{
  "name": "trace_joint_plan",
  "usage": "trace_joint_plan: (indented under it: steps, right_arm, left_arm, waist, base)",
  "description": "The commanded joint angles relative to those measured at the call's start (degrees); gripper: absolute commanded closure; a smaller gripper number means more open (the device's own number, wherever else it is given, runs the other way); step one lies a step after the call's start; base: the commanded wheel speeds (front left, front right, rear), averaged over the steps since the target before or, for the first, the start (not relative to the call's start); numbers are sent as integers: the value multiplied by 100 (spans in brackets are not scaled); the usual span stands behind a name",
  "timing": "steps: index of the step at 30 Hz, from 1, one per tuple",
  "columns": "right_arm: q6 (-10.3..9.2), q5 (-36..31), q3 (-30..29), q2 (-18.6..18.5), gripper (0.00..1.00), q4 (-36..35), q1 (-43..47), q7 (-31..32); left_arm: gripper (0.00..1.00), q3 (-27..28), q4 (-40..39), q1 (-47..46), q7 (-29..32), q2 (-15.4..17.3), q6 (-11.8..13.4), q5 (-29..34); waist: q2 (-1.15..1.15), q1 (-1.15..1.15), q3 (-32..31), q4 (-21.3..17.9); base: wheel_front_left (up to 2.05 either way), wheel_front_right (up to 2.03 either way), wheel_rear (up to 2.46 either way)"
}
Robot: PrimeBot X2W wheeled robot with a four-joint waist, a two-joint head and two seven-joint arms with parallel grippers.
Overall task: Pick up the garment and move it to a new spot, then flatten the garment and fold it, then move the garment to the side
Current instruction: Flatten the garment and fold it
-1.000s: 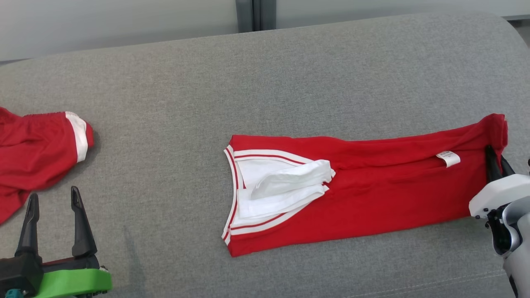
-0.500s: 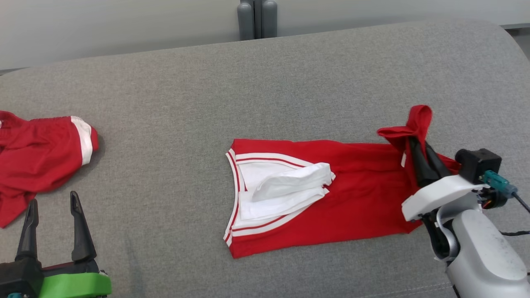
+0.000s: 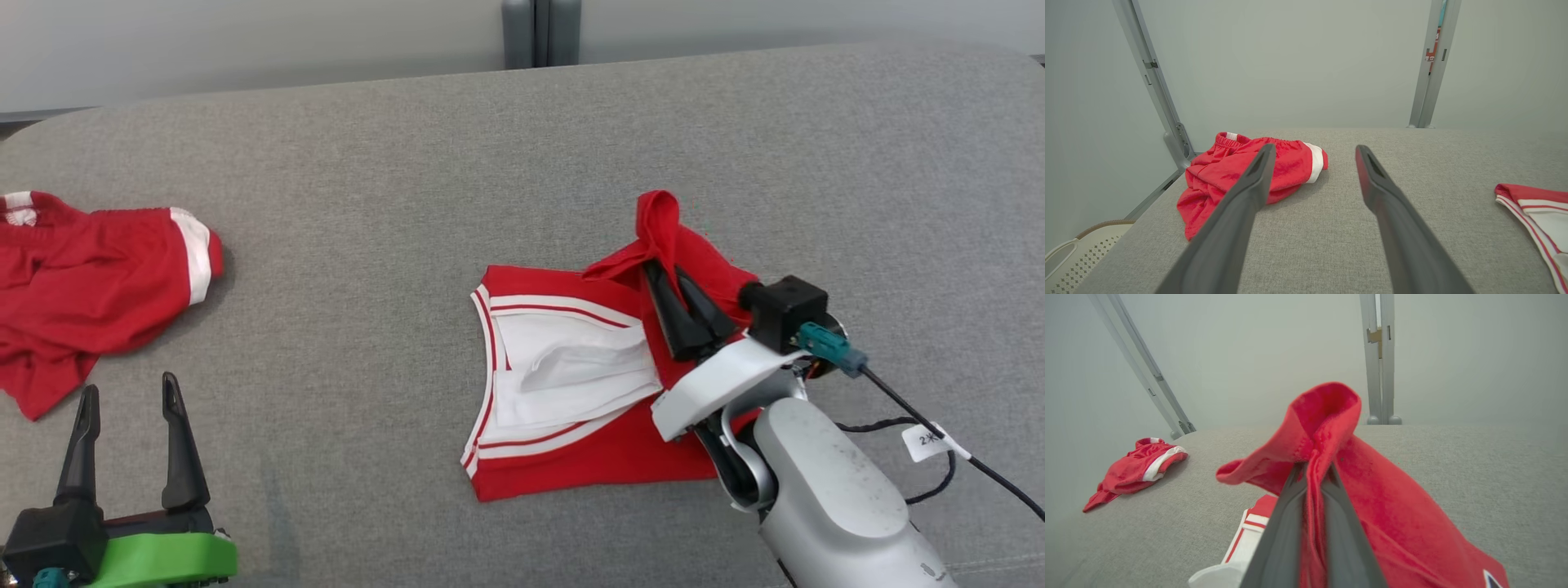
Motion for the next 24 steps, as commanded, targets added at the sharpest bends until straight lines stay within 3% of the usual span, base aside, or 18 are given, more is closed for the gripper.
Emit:
trace_joint_plan:
  steps: [1,10,18,19,24]
  right_arm:
    - [-6,-26,101,41,100,56,-100,-14]
    - [-6,104,463,178,100,518,-356,-15]
    - [-5,606,973,179,100,714,-433,-14]
    - [-5,636,998,179,0,721,-451,-14]
    - [-5,602,952,179,0,513,-489,-14]
  left_arm:
    - [0,-4,16,-127,0,5,7,25]
    - [0,-92,68,-256,1,5,0,-28]
    - [0,-162,126,-359,0,5,18,-80]
    - [0,-173,132,-380,0,5,22,-81]
    - [0,-162,168,-411,0,5,-1,-47]
  waist:
    - [0,0,41,92]
    - [0,0,170,358]
    - [0,0,274,477]
    - [0,0,285,478]
    - [0,0,291,433]
  base:
    - [0,0,0]
    - [0,0,0]
    - [0,0,0]
    - [0,0,0]
    - [0,0,0]
